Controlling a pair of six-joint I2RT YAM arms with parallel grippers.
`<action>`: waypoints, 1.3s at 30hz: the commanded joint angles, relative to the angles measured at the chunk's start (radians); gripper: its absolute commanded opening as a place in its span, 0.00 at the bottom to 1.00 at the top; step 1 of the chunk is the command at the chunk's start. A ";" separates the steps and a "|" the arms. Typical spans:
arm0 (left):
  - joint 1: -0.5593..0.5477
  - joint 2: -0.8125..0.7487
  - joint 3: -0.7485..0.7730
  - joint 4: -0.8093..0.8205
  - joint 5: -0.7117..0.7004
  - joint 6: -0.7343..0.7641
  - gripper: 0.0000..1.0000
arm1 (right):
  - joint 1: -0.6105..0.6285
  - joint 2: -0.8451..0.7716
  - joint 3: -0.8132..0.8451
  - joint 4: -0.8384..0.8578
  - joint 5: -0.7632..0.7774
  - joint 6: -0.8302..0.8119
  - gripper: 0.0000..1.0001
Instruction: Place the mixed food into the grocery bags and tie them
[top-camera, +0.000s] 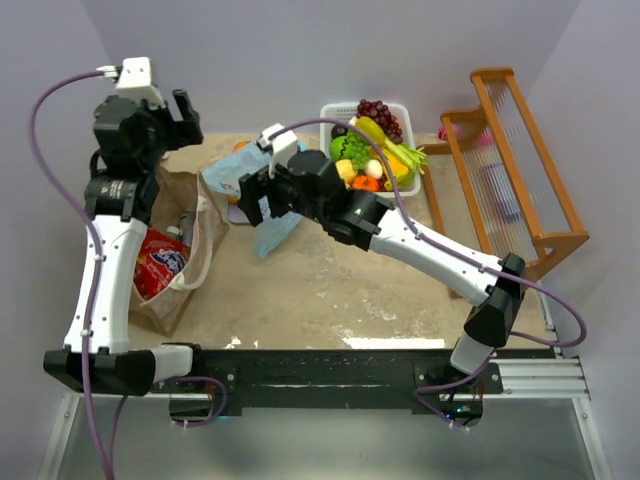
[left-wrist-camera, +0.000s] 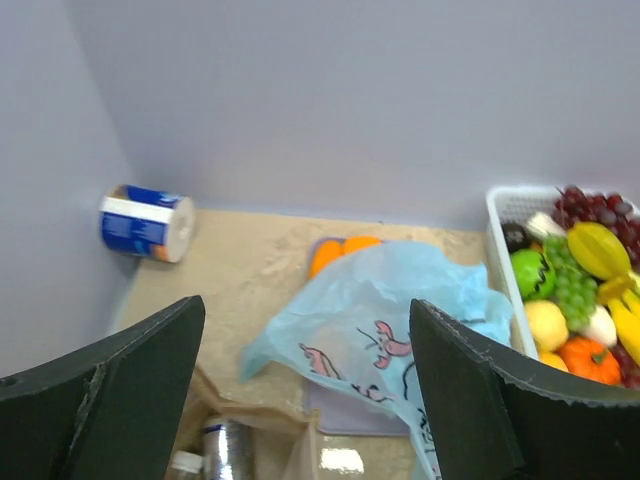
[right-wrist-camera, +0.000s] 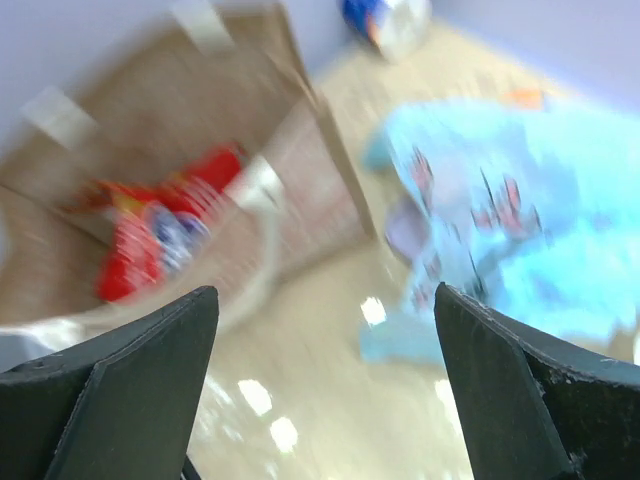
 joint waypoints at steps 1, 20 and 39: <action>-0.064 0.043 -0.091 0.153 0.062 0.022 0.89 | 0.009 0.023 -0.232 0.021 0.089 0.118 0.93; -0.062 -0.109 -0.381 0.324 0.039 0.100 0.93 | 0.007 0.321 -0.372 0.364 0.309 0.628 0.92; -0.061 -0.118 -0.392 0.330 0.051 0.106 0.93 | -0.007 0.341 -0.396 0.549 0.478 0.556 0.20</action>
